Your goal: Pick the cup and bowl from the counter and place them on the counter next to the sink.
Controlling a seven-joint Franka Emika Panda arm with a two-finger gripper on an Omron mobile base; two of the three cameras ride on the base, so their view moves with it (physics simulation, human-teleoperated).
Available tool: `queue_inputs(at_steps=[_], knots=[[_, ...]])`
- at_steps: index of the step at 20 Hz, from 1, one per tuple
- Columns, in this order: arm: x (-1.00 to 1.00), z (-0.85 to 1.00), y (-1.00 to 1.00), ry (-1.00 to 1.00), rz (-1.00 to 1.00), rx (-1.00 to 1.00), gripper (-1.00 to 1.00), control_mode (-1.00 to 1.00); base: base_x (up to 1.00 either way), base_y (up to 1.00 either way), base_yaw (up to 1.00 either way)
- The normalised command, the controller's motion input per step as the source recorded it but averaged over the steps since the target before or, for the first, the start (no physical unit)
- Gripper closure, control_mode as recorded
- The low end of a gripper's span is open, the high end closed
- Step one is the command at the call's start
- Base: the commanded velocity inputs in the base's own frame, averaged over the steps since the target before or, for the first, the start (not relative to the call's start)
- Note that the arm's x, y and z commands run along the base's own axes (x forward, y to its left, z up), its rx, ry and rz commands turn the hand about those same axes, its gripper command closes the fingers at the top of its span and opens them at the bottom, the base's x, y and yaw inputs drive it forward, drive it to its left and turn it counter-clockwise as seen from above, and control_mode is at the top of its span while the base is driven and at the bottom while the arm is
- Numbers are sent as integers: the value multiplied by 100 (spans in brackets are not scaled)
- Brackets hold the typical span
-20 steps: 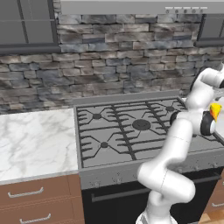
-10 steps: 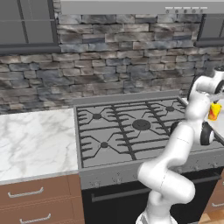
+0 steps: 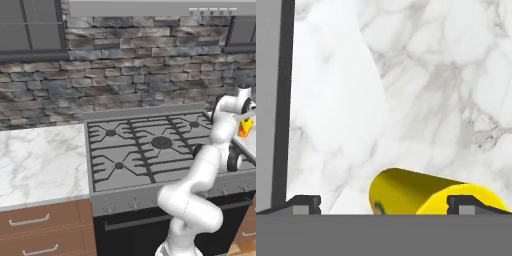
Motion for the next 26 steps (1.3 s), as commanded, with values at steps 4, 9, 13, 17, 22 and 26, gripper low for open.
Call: queue_inputs(at_steps=[4,9,13,17,22,26], knots=[[10,2,-34,5,0,3,-100,-100,0,0,0],[2,0,-23,5,0,2,-100,-100,0,0,0],[0,0,0,0,0,0,-100,-100,0,0,0],[0,0,0,1,0,0,100,-100,0,0,0],[0,0,0,0,0,0,100,-100,0,0,0],[0,-4,0,1,0,0,100,-100,0,0,0]])
